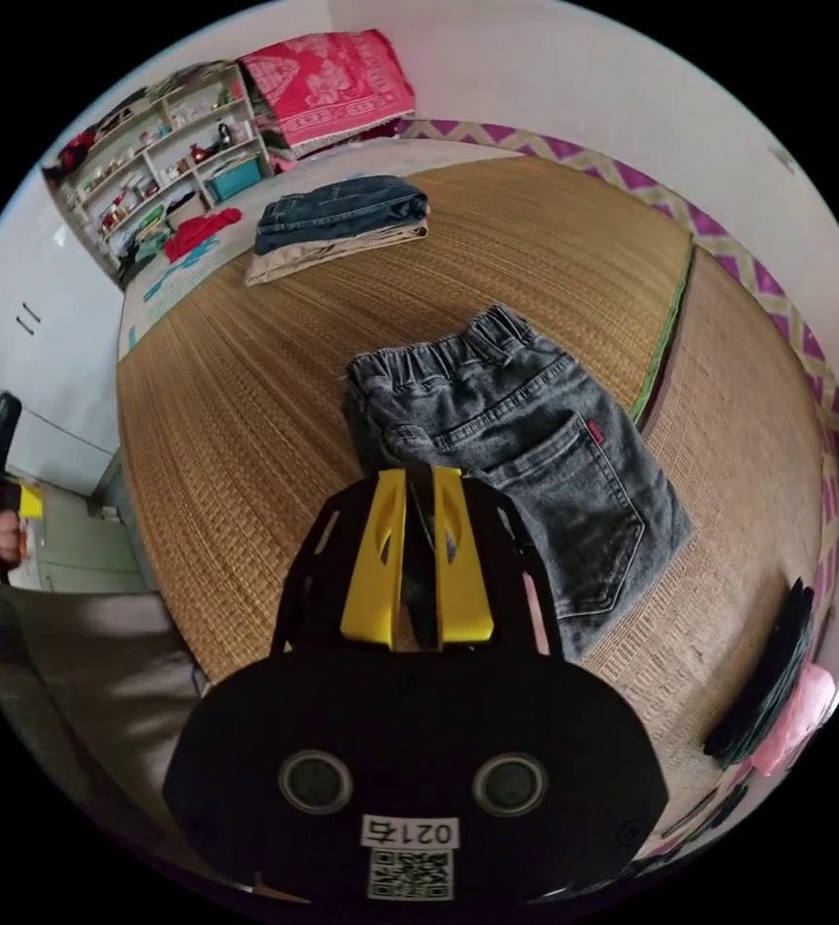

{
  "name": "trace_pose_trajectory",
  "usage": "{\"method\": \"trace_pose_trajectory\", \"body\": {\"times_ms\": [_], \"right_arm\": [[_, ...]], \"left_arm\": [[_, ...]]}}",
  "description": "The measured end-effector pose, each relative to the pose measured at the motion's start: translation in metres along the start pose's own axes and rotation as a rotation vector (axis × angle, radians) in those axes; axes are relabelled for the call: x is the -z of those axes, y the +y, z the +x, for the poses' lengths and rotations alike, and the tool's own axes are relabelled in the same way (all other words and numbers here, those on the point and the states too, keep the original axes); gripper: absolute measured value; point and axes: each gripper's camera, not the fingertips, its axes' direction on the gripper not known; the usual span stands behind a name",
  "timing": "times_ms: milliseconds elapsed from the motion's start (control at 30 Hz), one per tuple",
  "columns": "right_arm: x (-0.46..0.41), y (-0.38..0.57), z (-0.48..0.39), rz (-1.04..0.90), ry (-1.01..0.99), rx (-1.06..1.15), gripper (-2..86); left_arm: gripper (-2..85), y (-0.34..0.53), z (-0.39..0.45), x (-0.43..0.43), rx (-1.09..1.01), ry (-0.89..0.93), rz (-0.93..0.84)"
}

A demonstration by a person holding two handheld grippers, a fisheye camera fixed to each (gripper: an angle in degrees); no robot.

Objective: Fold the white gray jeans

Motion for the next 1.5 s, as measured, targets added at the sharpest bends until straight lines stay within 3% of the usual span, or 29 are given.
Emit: {"method": "trace_pose_trajectory", "body": {"times_ms": [267, 400, 467, 600, 767, 933, 1067, 1167, 1267, 1333, 1500], "right_arm": [[-0.031, -0.028, -0.056, 0.074, 0.134, 0.241, 8.2], [-0.075, -0.056, -0.06, -0.046, 0.202, 0.268, 5.3], [-0.109, -0.065, -0.048, -0.155, 0.146, 0.274, 3.1], [-0.084, -0.054, 0.016, -0.052, -0.114, 0.036, 1.0], [0.027, 0.072, 0.181, 0.305, -0.389, -0.343, 0.5], [0.094, 0.26, 0.313, 0.476, -0.395, -0.601, 1.5], [0.056, 0.425, 0.376, 0.356, -0.38, -0.834, 3.4], [-0.009, 0.536, 0.394, 0.26, -0.47, -1.09, 2.9], [-0.038, 0.611, 0.387, 0.44, -0.614, -1.238, 2.3], [-0.05, 0.627, 0.382, 0.498, -0.654, -1.244, 3.7], [-0.083, 0.63, 0.377, 0.426, -0.717, -1.199, 8.4]], "left_arm": [[-0.9, -0.016, 0.019, -0.004, -0.059, 0.021, -0.013], [-0.9, -0.01, 0.026, -0.006, -0.053, 0.031, 0.009], [-0.9, -0.007, 0.029, -0.008, -0.046, 0.031, 0.015], [-0.9, -0.001, 0.048, -0.017, -0.075, -0.001, 0.006], [-0.9, -0.004, 0.059, -0.046, -0.075, 0.027, -0.013], [-0.8, -0.025, 0.086, -0.115, -0.138, 0.034, -0.08], [-0.3, -0.041, 0.11, -0.176, -0.221, 0.019, -0.116], [2.3, -0.054, 0.141, -0.238, -0.36, -0.155, -0.176], [5.6, -0.067, 0.161, -0.301, -0.441, -0.211, -0.247], [7.0, -0.077, 0.176, -0.347, -0.5, -0.229, -0.296], [9.8, -0.074, 0.211, -0.424, -0.731, -0.375, -0.36]]}}
